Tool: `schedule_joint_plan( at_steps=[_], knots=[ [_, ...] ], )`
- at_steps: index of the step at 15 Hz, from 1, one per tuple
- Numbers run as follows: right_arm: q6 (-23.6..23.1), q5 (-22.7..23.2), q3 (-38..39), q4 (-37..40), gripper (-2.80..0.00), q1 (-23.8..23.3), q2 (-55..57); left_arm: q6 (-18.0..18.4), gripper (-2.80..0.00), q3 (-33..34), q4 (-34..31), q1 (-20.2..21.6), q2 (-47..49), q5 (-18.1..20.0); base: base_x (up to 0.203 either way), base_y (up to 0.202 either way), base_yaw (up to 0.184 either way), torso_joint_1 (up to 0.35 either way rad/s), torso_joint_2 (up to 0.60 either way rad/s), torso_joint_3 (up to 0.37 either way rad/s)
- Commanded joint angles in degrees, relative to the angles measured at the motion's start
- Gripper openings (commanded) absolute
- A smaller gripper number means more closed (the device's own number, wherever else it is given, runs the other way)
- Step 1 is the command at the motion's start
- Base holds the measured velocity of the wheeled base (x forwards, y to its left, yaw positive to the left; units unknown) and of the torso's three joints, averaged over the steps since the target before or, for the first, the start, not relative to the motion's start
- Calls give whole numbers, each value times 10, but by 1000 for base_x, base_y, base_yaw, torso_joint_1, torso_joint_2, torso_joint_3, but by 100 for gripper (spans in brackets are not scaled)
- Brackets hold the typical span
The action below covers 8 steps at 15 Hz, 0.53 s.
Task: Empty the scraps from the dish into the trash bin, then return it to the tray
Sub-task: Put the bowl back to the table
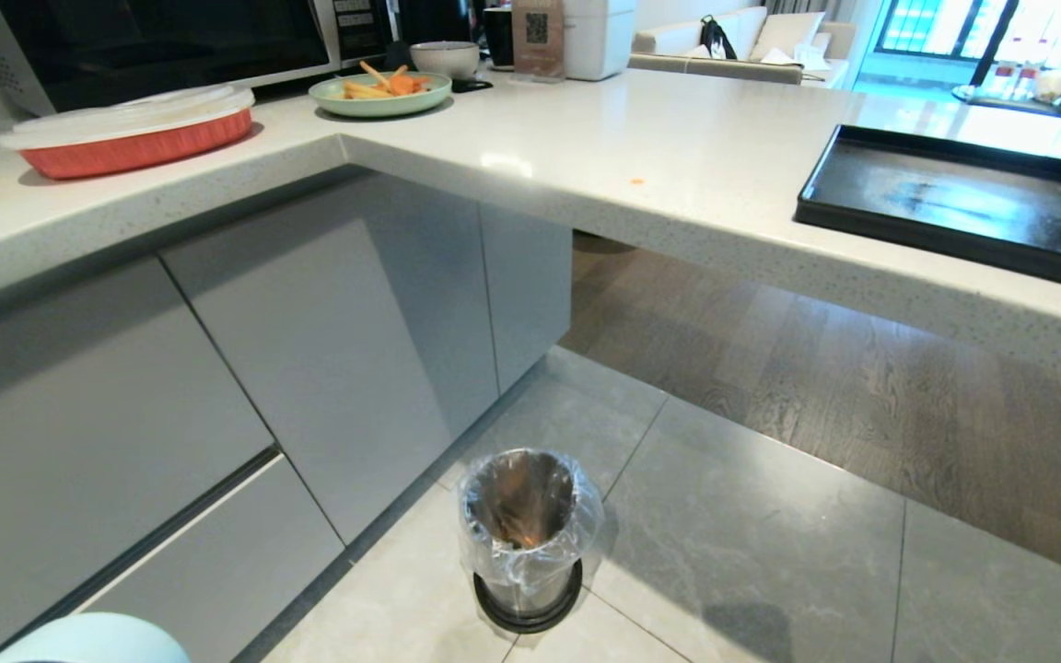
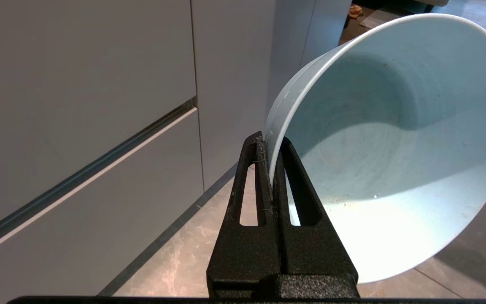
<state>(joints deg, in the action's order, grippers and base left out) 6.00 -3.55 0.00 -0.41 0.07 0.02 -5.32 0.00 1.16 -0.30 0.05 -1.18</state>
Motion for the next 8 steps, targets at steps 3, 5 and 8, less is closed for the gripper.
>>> schedule_joint_plan(
  at_steps=[3, 5, 8],
  knots=[
    [0, -1, 0, 0, -280, 0, 0, 0, -280, 0, 1, 0, 0, 0, 0, 0, 0, 0, 0, 0],
    [0, 0, 0, 0, -280, 0, 1, 0, -280, 0, 1, 0, 0, 0, 0, 0, 0, 0, 0, 0],
    [0, 0, 0, 0, -280, 0, 0, 0, -280, 0, 1, 0, 0, 0, 0, 0, 0, 0, 0, 0]
  ],
)
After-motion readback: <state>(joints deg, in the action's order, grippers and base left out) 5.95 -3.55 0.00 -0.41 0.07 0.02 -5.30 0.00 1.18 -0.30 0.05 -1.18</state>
